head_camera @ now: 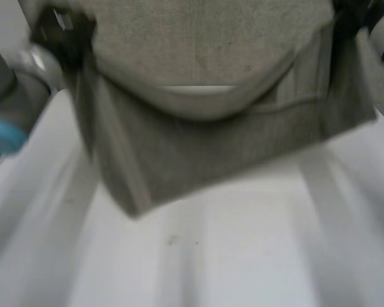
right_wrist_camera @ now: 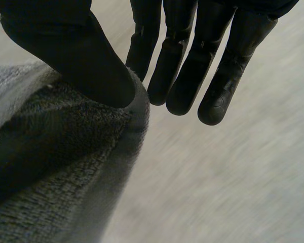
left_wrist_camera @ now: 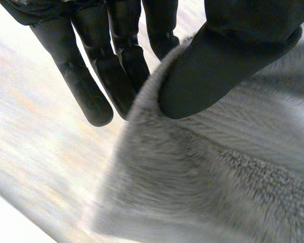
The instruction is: Fold the laundry
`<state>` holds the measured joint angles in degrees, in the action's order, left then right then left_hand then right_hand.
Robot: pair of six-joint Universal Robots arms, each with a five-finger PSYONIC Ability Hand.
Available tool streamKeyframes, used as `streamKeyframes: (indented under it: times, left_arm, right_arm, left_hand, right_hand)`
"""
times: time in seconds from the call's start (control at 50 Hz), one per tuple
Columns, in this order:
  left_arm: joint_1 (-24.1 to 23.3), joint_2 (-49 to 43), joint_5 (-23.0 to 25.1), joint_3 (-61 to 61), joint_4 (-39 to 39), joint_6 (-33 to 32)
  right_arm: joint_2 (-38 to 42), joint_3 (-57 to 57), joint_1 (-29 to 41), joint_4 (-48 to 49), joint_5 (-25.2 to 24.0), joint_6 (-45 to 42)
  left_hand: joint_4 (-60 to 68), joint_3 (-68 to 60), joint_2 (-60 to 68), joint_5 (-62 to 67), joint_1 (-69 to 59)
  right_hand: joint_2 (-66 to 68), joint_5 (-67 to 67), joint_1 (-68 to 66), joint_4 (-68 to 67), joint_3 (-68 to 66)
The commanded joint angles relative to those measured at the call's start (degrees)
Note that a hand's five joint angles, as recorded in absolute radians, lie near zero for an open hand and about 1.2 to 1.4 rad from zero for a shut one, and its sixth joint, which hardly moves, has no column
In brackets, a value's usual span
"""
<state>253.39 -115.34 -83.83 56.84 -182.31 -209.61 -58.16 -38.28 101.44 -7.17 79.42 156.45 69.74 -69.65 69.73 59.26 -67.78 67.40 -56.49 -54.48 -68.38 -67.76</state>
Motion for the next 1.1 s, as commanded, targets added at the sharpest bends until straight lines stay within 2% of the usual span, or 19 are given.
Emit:
streamKeyframes:
  times: [0.02, 0.12, 0.18, 0.26, 0.28, 0.32, 0.4, 0.6, 0.7, 0.72, 0.74, 0.76, 0.8, 0.82, 0.84, 0.86, 0.88, 1.02, 1.1]
  left_arm:
    - [0.3, 7.3, -5.8, -13.6, -3.4, 11.5]
    - [0.6, 7.7, -5.7, -3.4, -3.4, 11.6]
    - [1.2, 7.9, -5.5, 6.0, -4.5, 11.7]
    - [1.5, 8.0, -4.5, 19.6, -7.2, 11.5]
    - [1.5, 8.0, -4.5, 19.6, -7.2, 11.5]
    - [1.9, 7.6, -2.2, 27.9, -9.6, 11.1]
    - [2.7, 5.9, 1.1, 36.7, -14.8, 10.9]
    - [2.6, 5.2, 1.7, 42.4, -16.9, 7.5]
    - [2.6, 5.8, 1.7, 42.5, -16.8, 7.3]
    - [2.6, 6.1, 1.7, 42.5, -16.7, 7.3]
    - [2.6, 6.3, 1.6, 42.5, -16.7, 7.3]
    - [2.5, 6.3, 1.6, 42.5, -16.7, 7.3]
    - [2.4, 6.4, 1.5, 42.6, -16.8, 7.3]
    - [2.4, 6.4, 1.5, 42.6, -16.8, 7.3]
    - [2.5, 6.4, 1.4, 42.7, -17.0, 7.3]
    - [2.5, 6.4, 1.4, 42.7, -17.0, 7.3]
    - [2.5, 6.4, 1.4, 42.7, -17.1, 7.3]
    - [2.9, 6.8, 1.1, 42.7, -17.2, 7.8]
    - [2.7, 7.3, 1.0, 42.7, -17.1, 7.9]
  right_arm:
    - [-8.7, -7.4, -0.3, 9.0, -0.7, 5.4]
    - [-9.3, -12.5, -0.5, 6.4, -3.3, 5.3]
    - [-8.5, -14.6, -0.7, 1.5, -4.9, 5.2]
    - [-5.2, -16.5, -2.2, -10.0, -8.3, 3.8]
    - [-5.2, -16.5, -2.2, -10.1, -8.3, 3.8]
    - [-2.7, -17.1, -3.8, -17.9, -10.4, 0.6]
    - [2.2, -17.3, -4.4, -24.2, -11.1, -4.6]
    - [10.9, -16.4, -4.7, -24.5, -10.0, -6.5]
    - [14.0, -15.1, -4.8, -23.1, -7.5, -6.1]
    - [14.2, -15.2, -4.9, -22.0, -6.5, -6.1]
    - [14.0, -15.7, -4.9, -20.7, -5.3, -6.0]
    - [14.0, -15.7, -4.9, -20.7, -5.3, -6.0]
    - [12.5, -16.9, -4.9, -17.9, -3.2, -5.9]
    - [12.5, -16.9, -4.9, -17.9, -3.2, -5.9]
    - [10.6, -18.0, -5.3, -16.6, -3.0, -5.9]
    - [10.6, -18.1, -5.3, -16.6, -3.0, -5.9]
    - [8.1, -19.5, -5.9, -15.3, -3.1, -5.9]
    - [-5.3, -30.5, -7.4, -8.1, -3.5, -5.9]
    - [-9.1, -37.2, -7.3, -6.8, -3.5, -5.9]
  left_hand:
    - [10.3, -10.4, 10.3, 10.7, -12.2]
    - [10.3, -10.4, 10.3, 10.7, -12.2]
    - [10.3, -10.4, 10.3, 10.7, -12.2]
    - [10.3, -10.4, 10.3, 10.7, -12.2]
    - [10.3, -10.4, 10.3, 10.7, -12.2]
    - [10.3, -10.4, 10.3, 10.7, -12.2]
    - [10.3, -10.4, 10.3, 10.7, -12.2]
    - [10.3, -10.4, 10.3, 10.7, -12.2]
    - [10.3, -10.4, 10.3, 10.7, -12.2]
    - [10.3, -10.4, 10.3, 10.7, -12.2]
    - [10.3, -10.4, 10.3, 10.7, -12.2]
    - [10.3, -10.4, 10.3, 10.7, -12.2]
    - [10.3, -10.4, 10.3, 10.7, -12.2]
    - [10.3, -10.4, 10.3, 10.7, -12.2]
    - [10.3, -10.4, 10.3, 10.7, -12.2]
    - [10.3, -10.4, 10.3, 10.7, -12.2]
    - [10.3, -10.4, 10.3, 10.7, -12.2]
    - [10.3, -10.4, 10.3, 10.7, -12.2]
    - [10.3, -10.4, 10.3, 10.7, -12.2]
  right_hand:
    - [12.6, -13.5, -25.5, -11.6, -12.2]
    - [12.6, -13.5, -25.5, -11.6, -12.2]
    - [12.6, -13.5, -25.5, -11.6, -12.2]
    - [12.6, -13.5, -25.5, -11.6, -12.2]
    - [12.6, -13.5, -25.5, -11.6, -12.2]
    - [12.6, -13.5, -25.5, -11.6, -12.2]
    - [12.6, -13.5, -25.5, -11.6, -12.2]
    - [12.6, -13.5, -25.5, -11.6, -12.2]
    - [12.6, -13.5, -25.5, -11.6, -12.2]
    - [5.0, -5.9, -17.9, -4.0, -4.6]
    - [-11.6, 10.7, -1.4, 12.5, 11.9]
    - [-11.7, 10.8, -1.2, 12.7, 12.1]
    - [-25.9, 25.0, 13.0, 26.9, 26.3]
    - [-26.0, 25.1, 13.1, 27.0, 26.4]
    - [-40.3, 39.4, 27.4, 41.3, 40.7]
    - [-40.5, 39.6, 27.6, 41.5, 40.9]
    - [-47.8, 46.9, 34.9, 48.8, 48.2]
    - [-46.6, 45.6, 33.6, 47.5, 46.9]
    - [-44.5, 43.6, 31.6, 45.5, 44.9]
